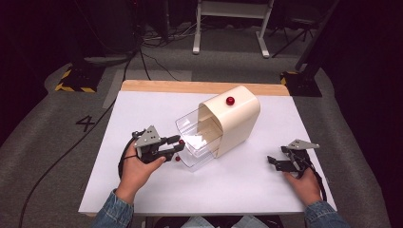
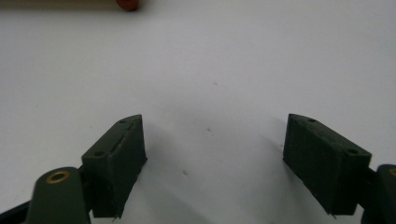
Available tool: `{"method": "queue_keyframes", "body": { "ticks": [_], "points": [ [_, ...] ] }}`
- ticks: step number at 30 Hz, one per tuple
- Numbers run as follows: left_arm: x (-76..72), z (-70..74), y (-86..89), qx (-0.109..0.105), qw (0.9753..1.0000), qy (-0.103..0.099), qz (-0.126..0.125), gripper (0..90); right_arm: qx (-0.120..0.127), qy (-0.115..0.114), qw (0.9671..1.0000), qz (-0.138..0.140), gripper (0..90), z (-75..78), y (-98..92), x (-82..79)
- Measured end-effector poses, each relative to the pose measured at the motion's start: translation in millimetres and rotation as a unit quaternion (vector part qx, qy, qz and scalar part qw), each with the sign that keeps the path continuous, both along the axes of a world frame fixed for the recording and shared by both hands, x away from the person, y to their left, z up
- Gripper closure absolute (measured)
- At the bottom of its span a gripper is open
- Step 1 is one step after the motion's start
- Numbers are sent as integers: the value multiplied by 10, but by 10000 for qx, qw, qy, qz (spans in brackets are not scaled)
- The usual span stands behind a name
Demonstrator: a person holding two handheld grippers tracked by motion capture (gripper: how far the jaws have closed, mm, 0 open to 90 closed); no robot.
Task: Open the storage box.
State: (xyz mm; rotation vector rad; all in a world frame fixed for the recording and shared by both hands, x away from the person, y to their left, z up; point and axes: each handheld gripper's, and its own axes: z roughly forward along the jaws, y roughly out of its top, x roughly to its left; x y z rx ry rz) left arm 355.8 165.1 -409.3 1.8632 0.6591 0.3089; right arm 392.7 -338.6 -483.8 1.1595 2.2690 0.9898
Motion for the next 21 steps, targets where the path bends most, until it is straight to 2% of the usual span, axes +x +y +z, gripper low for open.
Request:
{"method": "queue_keyframes", "body": {
  "ticks": [4, 12, 17, 21],
  "points": [
    [-9, -34, 17, 18, 10000, 73, 33, 531, -1, -1, 10000, 1, 213, 0, 0, 0],
    [-30, -51, 30, 134, 9998, 70, 92, 493, 0, -1, 10000, 2, 213, 0, 0, 0],
    [-83, -66, 116, 272, 9993, 58, 238, 460, 0, -4, 10000, 5, 214, 0, 0, -1],
    [-124, -65, 193, 399, 9985, -30, 362, 440, -1, -3, 10000, 5, 214, 0, 1, -1]
  ]
}}
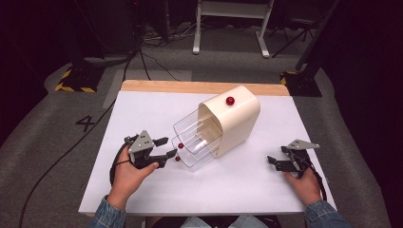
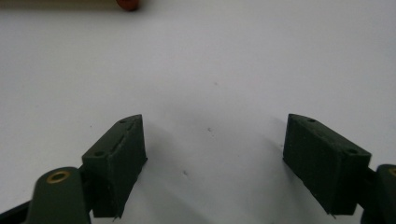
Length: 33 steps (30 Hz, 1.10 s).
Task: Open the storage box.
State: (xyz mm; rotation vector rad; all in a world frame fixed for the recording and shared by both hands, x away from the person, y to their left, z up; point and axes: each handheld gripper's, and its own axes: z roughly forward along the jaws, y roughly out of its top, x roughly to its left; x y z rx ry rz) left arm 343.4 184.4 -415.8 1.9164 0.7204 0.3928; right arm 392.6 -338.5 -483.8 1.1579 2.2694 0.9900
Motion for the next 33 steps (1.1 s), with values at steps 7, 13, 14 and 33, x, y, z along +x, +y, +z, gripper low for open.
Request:
{"method": "queue_keyframes", "body": {
  "ticks": [7, 13, 14, 33],
  "points": [
    [-160, 35, 221, 153, 9996, -58, 248, 406, 2, 6, 10000, 0, 214, 0, -1, 2],
    [-239, 17, 383, 354, 9986, 33, 387, 351, 6, 16, 10000, -1, 214, 1, -1, 3],
    [-250, 5, 409, 387, 9984, 51, 410, 347, 6, 18, 10000, -2, 214, 1, -1, 4],
    [-167, -369, 782, 919, 9891, 885, 733, 306, 11, 22, 10000, -1, 214, 1, -3, 5]
  ]
}}
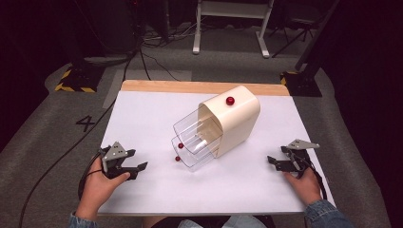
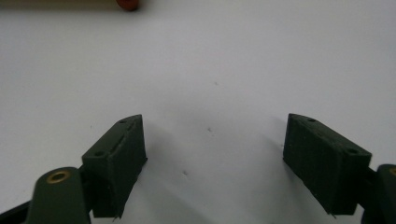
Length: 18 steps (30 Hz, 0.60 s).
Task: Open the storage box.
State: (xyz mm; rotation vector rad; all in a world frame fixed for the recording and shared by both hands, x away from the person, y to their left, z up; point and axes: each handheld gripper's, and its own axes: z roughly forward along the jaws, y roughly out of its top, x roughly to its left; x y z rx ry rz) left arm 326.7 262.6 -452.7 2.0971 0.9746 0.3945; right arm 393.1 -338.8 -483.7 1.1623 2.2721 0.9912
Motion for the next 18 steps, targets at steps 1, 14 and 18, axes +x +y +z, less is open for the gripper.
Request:
{"method": "queue_keyframes", "body": {
  "ticks": [1, 14, 18],
  "points": [
    [20, -58, 30, 144, 9999, 75, 25, 304, -2, -1, 10000, 3, 214, 0, -1, 1],
    [35, -282, 94, 488, 9982, 351, 6, 203, 0, -2, 10000, -1, 214, 0, 0, -1],
    [15, -289, 79, 560, 9981, 240, 37, 195, 0, -3, 10000, -1, 214, 0, 0, -1]
  ]
}}
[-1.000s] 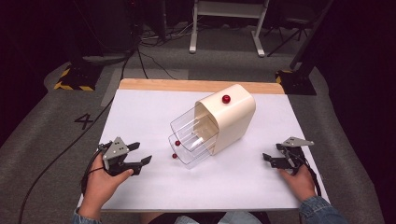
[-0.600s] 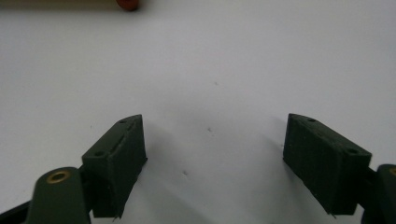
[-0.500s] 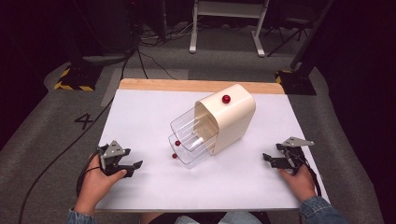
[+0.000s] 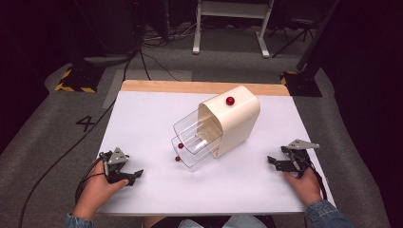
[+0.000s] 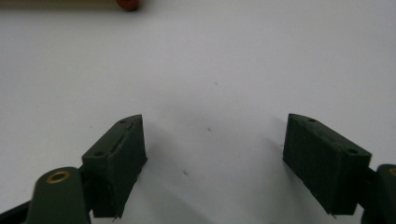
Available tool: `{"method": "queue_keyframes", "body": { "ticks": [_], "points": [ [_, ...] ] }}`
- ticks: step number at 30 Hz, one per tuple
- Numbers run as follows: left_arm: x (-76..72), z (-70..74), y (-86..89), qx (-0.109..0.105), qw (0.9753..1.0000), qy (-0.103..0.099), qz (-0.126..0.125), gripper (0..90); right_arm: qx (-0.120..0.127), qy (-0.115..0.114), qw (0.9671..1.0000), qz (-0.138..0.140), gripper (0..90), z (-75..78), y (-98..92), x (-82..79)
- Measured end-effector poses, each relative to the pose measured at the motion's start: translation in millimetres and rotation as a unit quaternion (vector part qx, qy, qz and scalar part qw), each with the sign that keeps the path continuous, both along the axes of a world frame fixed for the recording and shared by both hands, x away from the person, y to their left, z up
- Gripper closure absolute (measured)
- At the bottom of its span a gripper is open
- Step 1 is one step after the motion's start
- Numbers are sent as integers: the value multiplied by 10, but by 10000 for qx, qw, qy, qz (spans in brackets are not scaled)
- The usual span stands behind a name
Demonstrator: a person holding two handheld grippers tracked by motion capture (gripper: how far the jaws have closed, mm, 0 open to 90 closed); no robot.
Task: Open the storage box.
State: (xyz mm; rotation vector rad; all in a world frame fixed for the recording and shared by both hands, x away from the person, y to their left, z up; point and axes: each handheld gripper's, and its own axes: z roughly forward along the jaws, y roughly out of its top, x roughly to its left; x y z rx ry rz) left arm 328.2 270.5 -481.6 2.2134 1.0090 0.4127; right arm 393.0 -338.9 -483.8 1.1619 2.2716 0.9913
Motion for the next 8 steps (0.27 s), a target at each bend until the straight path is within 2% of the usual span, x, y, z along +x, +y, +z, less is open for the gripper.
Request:
{"method": "queue_keyframes", "body": {
  "ticks": [4, 8],
  "points": [
    [13, -2, 9, -93, 9999, 108, 20, 193, 0, 1, 10000, 0, 214, 0, 0, 0],
    [22, 5, 16, -55, 9999, 104, -10, 194, -1, -1, 10000, -1, 214, 0, 1, 0]
  ]
}}
